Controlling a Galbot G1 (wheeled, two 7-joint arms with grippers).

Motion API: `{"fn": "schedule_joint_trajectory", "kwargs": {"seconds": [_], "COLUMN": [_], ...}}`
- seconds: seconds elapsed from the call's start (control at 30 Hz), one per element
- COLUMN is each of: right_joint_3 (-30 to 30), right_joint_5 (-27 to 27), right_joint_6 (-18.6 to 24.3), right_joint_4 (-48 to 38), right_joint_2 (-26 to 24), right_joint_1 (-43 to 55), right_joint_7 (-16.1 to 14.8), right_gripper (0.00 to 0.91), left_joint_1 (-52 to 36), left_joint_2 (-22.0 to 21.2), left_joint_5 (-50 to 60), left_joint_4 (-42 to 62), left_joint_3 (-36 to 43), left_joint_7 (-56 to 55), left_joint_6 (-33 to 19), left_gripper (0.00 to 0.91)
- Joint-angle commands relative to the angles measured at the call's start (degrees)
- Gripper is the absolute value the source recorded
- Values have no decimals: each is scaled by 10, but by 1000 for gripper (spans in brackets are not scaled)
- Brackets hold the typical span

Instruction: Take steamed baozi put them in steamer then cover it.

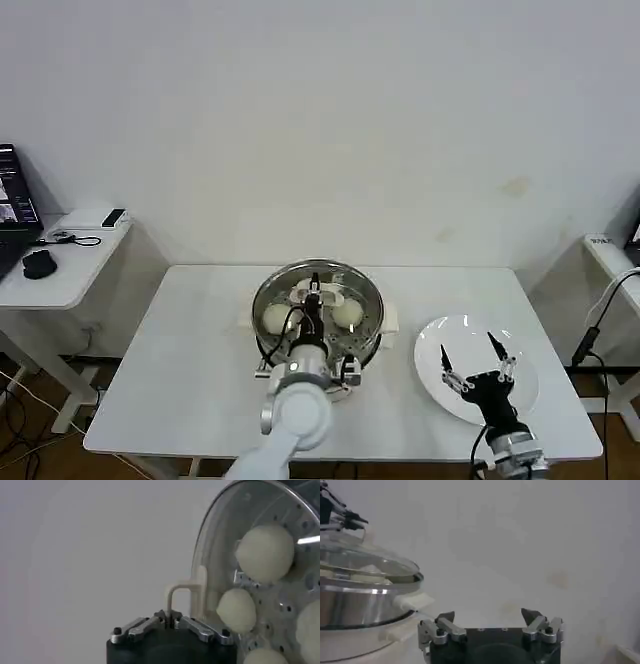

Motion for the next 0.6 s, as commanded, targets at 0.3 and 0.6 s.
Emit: {"fn": "schedule_joint_trajectory", "kwargs": {"seconds": [0.3, 0.6], "right_joint_3": [-2, -3], "right_joint_5": [-2, -2], "right_joint_6": [2, 1], "right_joint_4": [-2, -2], "right_joint_2": [0, 0], "right_joint_1": [-1, -2], "right_joint_7": [1, 0], "right_gripper": [907, 907], "left_joint_1": [-3, -5], "left_joint_2": [-7, -6], "left_joint_5": [5, 1], "left_joint_4": [21, 26], "left_joint_3": [2, 0], "left_joint_7": [-3, -2], "left_joint_6": [-3, -3], "left_gripper": [0, 0]}}
